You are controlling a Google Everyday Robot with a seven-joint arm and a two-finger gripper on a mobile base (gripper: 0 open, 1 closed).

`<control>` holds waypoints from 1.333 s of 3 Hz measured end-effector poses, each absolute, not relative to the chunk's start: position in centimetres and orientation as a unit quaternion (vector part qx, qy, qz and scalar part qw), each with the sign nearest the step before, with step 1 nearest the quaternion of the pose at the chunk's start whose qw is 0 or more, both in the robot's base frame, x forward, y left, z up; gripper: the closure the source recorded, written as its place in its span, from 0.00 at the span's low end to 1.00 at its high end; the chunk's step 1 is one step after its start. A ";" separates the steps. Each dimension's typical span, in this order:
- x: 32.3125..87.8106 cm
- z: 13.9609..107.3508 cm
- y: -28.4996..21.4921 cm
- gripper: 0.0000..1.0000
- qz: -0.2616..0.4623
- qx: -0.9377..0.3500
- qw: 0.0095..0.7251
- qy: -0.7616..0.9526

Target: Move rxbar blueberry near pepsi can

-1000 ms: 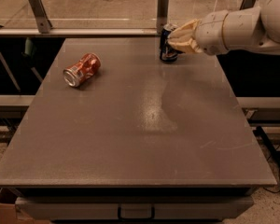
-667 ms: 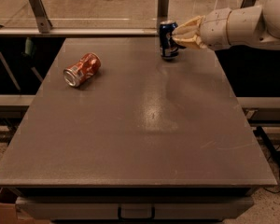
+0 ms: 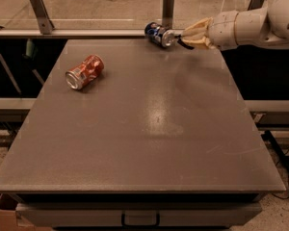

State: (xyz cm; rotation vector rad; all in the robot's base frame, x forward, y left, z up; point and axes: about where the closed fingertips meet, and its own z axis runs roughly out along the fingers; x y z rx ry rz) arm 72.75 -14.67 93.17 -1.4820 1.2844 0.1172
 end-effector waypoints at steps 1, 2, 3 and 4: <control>74.0 92.6 -14.7 1.00 0.047 -0.635 0.557 0.533; 75.5 92.5 -14.1 1.00 0.043 -0.648 0.562 0.512; 77.4 91.5 -13.1 0.82 0.041 -0.661 0.560 0.498; 79.4 90.4 -13.0 0.60 0.033 -0.664 0.558 0.497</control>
Offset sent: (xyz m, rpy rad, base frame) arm 0.0492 0.0034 -0.0028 -0.0331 -0.1061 0.0906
